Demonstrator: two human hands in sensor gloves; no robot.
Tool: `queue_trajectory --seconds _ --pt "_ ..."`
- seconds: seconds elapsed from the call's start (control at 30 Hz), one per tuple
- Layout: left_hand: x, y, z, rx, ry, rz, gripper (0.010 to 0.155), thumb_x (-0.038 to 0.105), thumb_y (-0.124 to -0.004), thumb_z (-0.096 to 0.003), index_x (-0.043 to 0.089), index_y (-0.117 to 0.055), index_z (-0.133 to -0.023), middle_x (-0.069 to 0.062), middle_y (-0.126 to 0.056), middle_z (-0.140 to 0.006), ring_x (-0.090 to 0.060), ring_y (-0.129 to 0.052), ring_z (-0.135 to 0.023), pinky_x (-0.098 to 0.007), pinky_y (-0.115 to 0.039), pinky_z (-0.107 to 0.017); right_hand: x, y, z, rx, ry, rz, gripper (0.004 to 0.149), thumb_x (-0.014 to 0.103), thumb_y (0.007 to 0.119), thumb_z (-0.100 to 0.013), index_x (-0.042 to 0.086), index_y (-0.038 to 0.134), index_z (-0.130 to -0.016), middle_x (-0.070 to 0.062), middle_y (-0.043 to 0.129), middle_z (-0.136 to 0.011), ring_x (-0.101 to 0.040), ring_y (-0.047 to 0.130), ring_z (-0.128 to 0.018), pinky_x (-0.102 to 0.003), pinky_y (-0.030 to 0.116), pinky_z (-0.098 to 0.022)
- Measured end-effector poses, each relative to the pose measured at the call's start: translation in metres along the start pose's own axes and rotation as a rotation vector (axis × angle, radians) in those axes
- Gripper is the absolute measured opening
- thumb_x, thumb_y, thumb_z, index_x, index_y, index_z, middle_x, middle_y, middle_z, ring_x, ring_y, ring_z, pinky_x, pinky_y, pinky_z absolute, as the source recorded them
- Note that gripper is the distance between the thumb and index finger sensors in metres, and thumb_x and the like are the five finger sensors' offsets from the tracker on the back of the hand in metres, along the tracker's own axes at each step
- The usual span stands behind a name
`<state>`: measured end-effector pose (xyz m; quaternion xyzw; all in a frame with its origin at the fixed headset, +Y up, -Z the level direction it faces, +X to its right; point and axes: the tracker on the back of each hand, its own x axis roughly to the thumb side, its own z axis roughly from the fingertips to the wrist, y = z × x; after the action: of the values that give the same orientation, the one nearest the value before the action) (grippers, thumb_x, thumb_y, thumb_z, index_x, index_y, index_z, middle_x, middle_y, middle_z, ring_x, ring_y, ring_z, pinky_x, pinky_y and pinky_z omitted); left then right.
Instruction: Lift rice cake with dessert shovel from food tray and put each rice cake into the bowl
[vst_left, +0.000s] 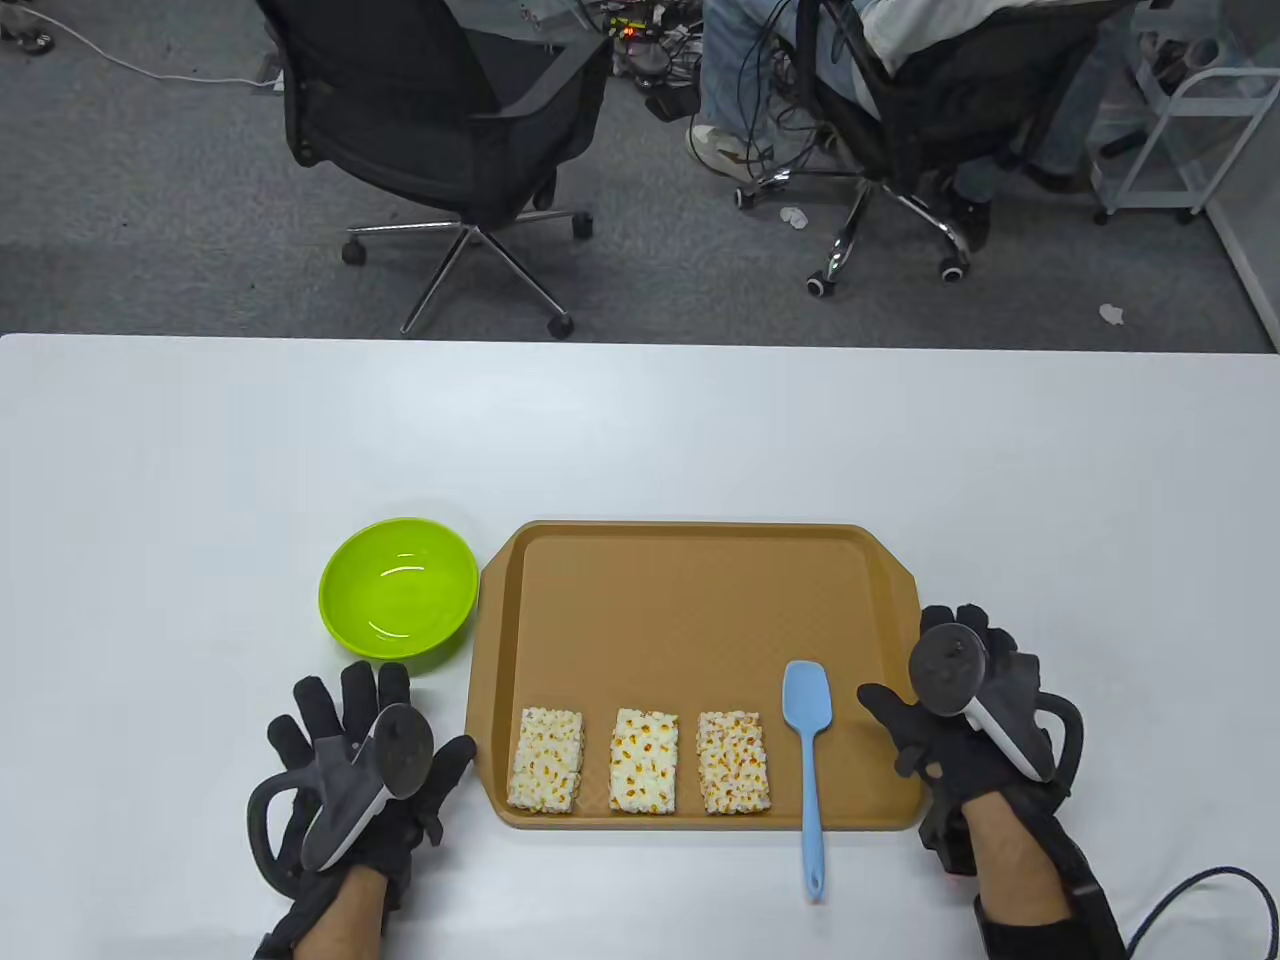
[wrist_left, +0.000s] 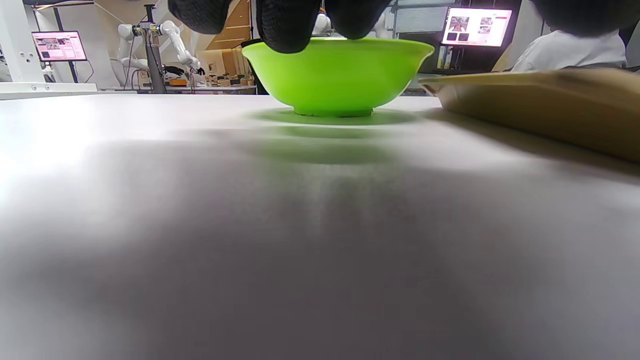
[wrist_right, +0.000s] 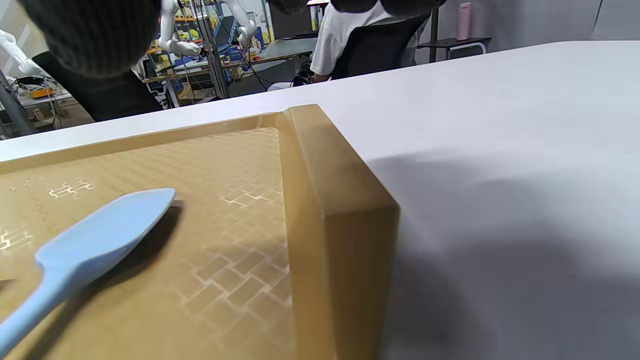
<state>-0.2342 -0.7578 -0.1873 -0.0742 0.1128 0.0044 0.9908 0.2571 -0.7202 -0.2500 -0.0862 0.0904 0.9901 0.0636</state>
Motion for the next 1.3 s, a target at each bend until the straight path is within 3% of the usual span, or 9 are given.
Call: queue_trajectory --seconds 0.6,0.8,0.93,1.0,1.17,1.3 --pt "-0.005 0.005 -0.003 0.013 0.048 -0.001 0.093 0.079 -0.063 -0.0368 0.030 -0.034 -0.110 -0.011 -0.033 -0.124 -0.051 -0.027 -0.110 -0.072 -0.028 -0.074 -0.002 -0.001 0.002 0.032 -0.008 -0.037 0.096 0.066 0.063 -0.034 0.018 0.024 -0.107 -0.018 0.019 -0.113 -0.051 0.029 -0.102 -0.068 0.032 -0.070" --pt "-0.015 0.012 -0.012 -0.016 0.072 0.156 0.095 0.077 -0.065 -0.0373 0.025 -0.033 -0.109 -0.017 -0.031 -0.121 -0.053 -0.032 -0.109 -0.071 -0.034 -0.074 -0.002 0.003 0.000 0.060 -0.014 -0.041 0.096 0.066 0.063 -0.034 0.018 0.023 -0.107 -0.018 0.019 -0.113 -0.051 0.029 -0.102 -0.068 0.032 -0.070" --pt "-0.027 0.024 -0.028 -0.026 0.133 0.247 0.095 0.076 -0.065 -0.0374 0.024 -0.033 -0.109 -0.018 -0.032 -0.120 -0.053 -0.042 -0.108 -0.069 -0.044 -0.074 0.000 0.004 0.000 0.074 -0.023 -0.037 0.096 0.066 0.063 -0.034 0.018 0.023 -0.107 -0.018 0.019 -0.113 -0.051 0.029 -0.102 -0.068 0.033 -0.070" --pt "-0.033 0.027 -0.037 -0.038 0.152 0.315 0.092 0.074 -0.066 -0.0388 0.023 -0.035 -0.109 -0.019 -0.036 -0.120 -0.051 -0.056 -0.106 -0.067 -0.054 -0.072 0.001 0.005 0.000 0.087 -0.032 -0.041 0.095 0.066 0.063 -0.035 0.018 0.023 -0.107 -0.019 0.020 -0.113 -0.051 0.030 -0.102 -0.068 0.033 -0.070" --pt "-0.051 0.026 -0.061 -0.070 0.256 0.552 0.091 0.069 -0.067 -0.0415 0.018 -0.033 -0.107 -0.025 -0.043 -0.115 -0.046 -0.087 -0.088 -0.058 -0.078 -0.057 0.006 0.005 0.004 0.101 -0.049 -0.041 0.096 0.066 0.063 -0.035 0.017 0.023 -0.107 -0.019 0.020 -0.113 -0.051 0.030 -0.102 -0.068 0.033 -0.070" --pt "-0.058 0.020 -0.072 -0.078 0.316 0.717 0.099 0.068 -0.067 -0.0432 0.007 -0.017 -0.102 -0.031 -0.043 -0.110 -0.041 -0.097 -0.075 -0.051 -0.087 -0.045 0.006 0.005 0.004 0.099 -0.051 -0.040 0.095 0.066 0.063 -0.035 0.017 0.024 -0.107 -0.019 0.021 -0.113 -0.051 0.031 -0.102 -0.068 0.033 -0.070"
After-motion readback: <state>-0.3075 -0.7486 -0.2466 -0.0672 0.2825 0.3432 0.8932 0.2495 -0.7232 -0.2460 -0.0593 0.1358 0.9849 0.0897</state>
